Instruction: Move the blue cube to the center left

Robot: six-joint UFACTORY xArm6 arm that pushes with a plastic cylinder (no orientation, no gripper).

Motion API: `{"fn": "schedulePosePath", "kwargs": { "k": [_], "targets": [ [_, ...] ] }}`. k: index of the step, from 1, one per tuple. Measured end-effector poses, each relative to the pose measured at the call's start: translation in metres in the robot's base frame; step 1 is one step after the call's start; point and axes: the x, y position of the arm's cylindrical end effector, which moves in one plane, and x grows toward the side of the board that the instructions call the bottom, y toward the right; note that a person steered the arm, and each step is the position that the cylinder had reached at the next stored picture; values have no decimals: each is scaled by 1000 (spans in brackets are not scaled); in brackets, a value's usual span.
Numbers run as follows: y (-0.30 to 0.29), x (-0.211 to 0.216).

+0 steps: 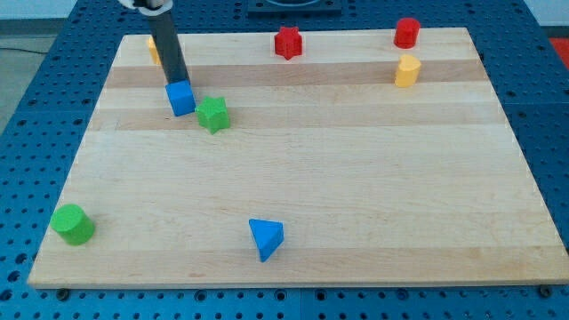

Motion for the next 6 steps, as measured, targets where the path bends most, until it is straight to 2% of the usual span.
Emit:
{"fn": "schedulePosePath", "kwargs": {
  "k": [2, 3, 4, 5, 6],
  "targets": [
    [61, 14],
    [17, 33],
    [-30, 23],
    [-31, 10],
    [-43, 33]
  ]
}}
